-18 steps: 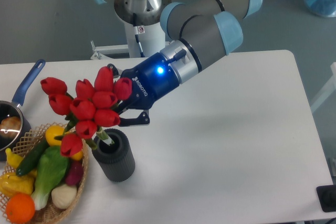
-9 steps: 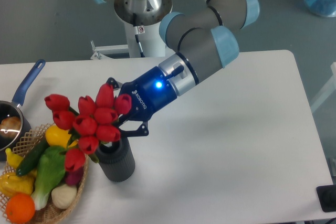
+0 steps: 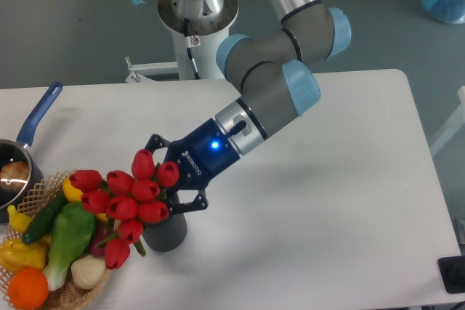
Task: Insert the flowers into the vase
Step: 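Open the gripper to release the tulips in the vase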
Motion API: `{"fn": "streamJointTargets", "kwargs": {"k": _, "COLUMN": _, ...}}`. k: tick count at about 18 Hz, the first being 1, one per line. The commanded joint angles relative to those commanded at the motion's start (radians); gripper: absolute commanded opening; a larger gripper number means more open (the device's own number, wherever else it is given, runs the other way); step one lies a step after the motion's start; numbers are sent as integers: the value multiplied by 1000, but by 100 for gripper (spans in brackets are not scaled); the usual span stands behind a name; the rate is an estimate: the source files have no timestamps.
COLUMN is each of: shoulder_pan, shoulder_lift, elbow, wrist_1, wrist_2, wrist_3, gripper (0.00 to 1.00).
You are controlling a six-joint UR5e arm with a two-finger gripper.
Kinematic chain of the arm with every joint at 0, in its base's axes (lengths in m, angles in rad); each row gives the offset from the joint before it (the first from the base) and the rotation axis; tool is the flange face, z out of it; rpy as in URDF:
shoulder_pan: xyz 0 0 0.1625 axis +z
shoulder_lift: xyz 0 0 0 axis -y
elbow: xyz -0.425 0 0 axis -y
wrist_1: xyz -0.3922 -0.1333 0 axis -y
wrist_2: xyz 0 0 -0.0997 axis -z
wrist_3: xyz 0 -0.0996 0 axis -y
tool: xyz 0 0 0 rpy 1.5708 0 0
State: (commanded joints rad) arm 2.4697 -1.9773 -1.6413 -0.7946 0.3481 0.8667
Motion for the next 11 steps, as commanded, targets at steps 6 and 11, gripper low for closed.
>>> {"fn": "streamJointTargets", "kwargs": {"k": 6, "shoulder_pan": 63, "shoulder_lift": 11, "elbow": -41, "wrist_1": 2, "wrist_2": 43, "wrist_3": 23, "gripper": 100}}
{"fn": "streamJointTargets", "kwargs": {"k": 11, "shoulder_pan": 120, "shoulder_lift": 54, "elbow": -90, "wrist_1": 0, "wrist_2": 58, "wrist_3": 55, "gripper": 100}}
